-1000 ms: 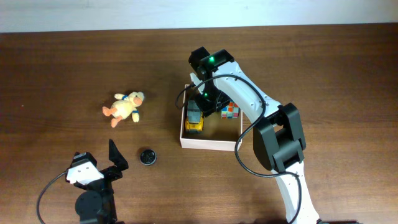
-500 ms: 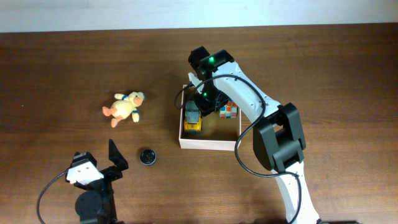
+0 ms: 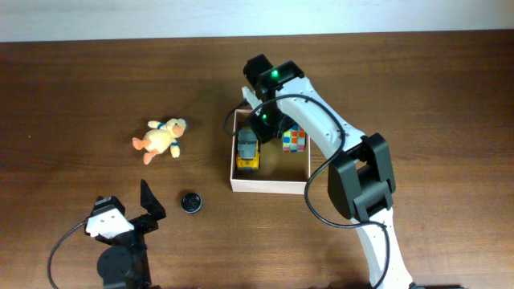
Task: Pack container
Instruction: 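Raise the right gripper out of the box toward the blue ball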
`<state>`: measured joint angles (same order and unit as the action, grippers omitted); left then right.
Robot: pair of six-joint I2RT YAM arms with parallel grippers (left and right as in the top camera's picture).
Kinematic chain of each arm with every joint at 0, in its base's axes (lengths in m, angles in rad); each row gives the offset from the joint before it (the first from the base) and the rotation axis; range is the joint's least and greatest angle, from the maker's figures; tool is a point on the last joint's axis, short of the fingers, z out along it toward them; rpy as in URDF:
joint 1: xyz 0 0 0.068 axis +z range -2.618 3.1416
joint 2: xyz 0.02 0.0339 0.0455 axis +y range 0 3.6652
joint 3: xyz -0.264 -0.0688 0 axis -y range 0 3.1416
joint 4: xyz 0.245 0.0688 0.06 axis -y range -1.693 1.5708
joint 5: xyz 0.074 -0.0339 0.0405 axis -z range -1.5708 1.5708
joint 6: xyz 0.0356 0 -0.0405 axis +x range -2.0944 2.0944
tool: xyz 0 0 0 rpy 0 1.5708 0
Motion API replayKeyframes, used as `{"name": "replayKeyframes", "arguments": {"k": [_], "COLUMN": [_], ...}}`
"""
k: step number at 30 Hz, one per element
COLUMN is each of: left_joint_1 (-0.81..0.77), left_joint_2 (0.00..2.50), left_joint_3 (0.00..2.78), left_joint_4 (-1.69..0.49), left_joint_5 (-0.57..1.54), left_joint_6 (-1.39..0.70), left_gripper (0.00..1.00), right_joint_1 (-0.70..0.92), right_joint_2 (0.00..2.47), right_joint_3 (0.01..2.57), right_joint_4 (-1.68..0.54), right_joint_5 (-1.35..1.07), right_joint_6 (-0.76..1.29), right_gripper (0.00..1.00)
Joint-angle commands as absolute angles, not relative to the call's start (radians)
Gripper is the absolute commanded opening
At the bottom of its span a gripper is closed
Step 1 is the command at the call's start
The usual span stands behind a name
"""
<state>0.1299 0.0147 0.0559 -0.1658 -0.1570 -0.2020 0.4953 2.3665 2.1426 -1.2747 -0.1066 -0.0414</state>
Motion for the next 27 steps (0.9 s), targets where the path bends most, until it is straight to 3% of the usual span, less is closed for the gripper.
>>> {"name": "replayKeyframes", "arguments": {"k": [1,4,12,20,27], "left_joint_1": [0.125,0.125,0.125,0.125,0.125], "left_joint_2": [0.006,0.006,0.006,0.006,0.006], "left_joint_3": [0.049,0.049,0.049,0.049,0.049], "left_joint_4": [-0.162,-0.162,-0.162,-0.162,-0.162], "left_joint_5": [-0.150,-0.150,-0.150,-0.150,-0.150], "left_joint_6": [-0.186,-0.186,-0.186,-0.186,-0.186], "left_gripper": [0.99,0.99,0.99,0.99,0.99], "right_joint_1": [0.469,0.456,0.437,0.435,0.378], "right_joint_2": [2.363,2.363,2.344,2.320,2.320], "right_joint_3": [2.192,2.192,2.218,2.425,2.538], "right_joint_4": [-1.279,-1.286,-1.301,-1.390,-1.467], "right_joint_5": [-0.119,-0.119,-0.096,-0.088,0.127], "right_joint_6": [-0.049,-0.075,-0.097,-0.097,0.002], "right_gripper": [0.45,0.50,0.50,0.50,0.55]}}
